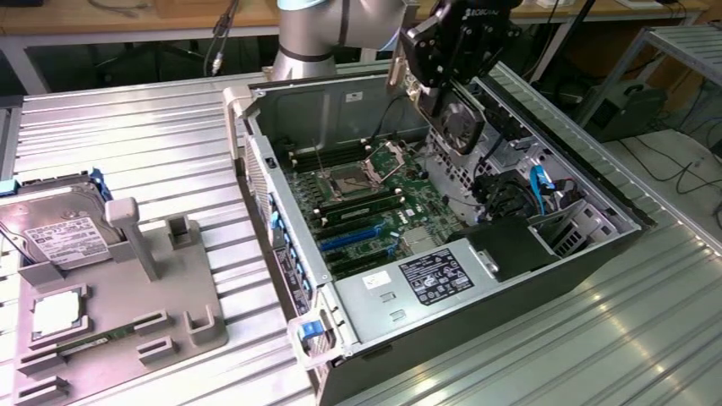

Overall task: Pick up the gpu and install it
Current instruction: 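Pick up the gpu and move the gpu toward the slot, then insert the gpu into the slot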

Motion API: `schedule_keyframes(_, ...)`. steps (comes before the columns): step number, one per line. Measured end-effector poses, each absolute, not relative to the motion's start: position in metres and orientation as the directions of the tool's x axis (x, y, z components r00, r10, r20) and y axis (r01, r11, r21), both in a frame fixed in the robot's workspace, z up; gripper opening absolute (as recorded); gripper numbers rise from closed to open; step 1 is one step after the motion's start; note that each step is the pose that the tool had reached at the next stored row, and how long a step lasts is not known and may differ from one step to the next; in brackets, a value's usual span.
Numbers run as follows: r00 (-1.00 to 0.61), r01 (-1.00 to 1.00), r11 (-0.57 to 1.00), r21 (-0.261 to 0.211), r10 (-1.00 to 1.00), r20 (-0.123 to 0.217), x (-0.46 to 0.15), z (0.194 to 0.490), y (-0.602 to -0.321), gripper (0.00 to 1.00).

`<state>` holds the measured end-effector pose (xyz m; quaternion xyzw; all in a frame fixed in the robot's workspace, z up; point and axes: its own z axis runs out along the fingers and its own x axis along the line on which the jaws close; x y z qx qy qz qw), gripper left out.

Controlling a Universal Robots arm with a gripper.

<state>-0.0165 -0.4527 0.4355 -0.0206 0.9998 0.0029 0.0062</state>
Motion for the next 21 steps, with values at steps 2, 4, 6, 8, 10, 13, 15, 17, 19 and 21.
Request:
schedule_keyframes(2, -0.999, -0.041, 0.999, 0.005, -0.041, -0.012, -0.0163, 0.4355, -0.4526, 0.29)
schedule_keyframes(4, -0.999, -0.042, 0.999, 0.005, -0.042, -0.012, -0.0161, 0.4355, -0.4526, 0.29)
schedule_keyframes(6, -0.987, -0.162, 0.987, 0.006, -0.162, -0.012, -0.0161, 0.4355, -0.4526, 0.29)
schedule_keyframes(8, -0.980, -0.197, 0.980, 0.005, -0.197, -0.012, -0.0161, 0.4355, -0.4526, 0.29)
schedule_keyframes(10, -0.971, -0.240, 0.971, 0.005, -0.240, -0.012, -0.0161, 0.4355, -0.4526, 0.29)
schedule_keyframes(13, -0.955, -0.297, 0.955, 0.005, -0.297, -0.012, -0.0161, 0.4355, -0.4526, 0.29)
schedule_keyframes(15, -0.944, -0.330, 0.944, 0.006, -0.330, -0.012, -0.0161, 0.4355, -0.4526, 0.29)
schedule_keyframes(17, -0.932, -0.363, 0.932, 0.005, -0.363, -0.012, -0.0161, 0.4355, -0.4526, 0.29)
schedule_keyframes(19, -0.914, -0.406, 0.914, 0.005, -0.406, -0.012, -0.0161, 0.4355, -0.4526, 0.29)
schedule_keyframes(21, -0.899, -0.437, 0.899, 0.006, -0.437, -0.012, -0.0161, 0.4355, -0.4526, 0.29)
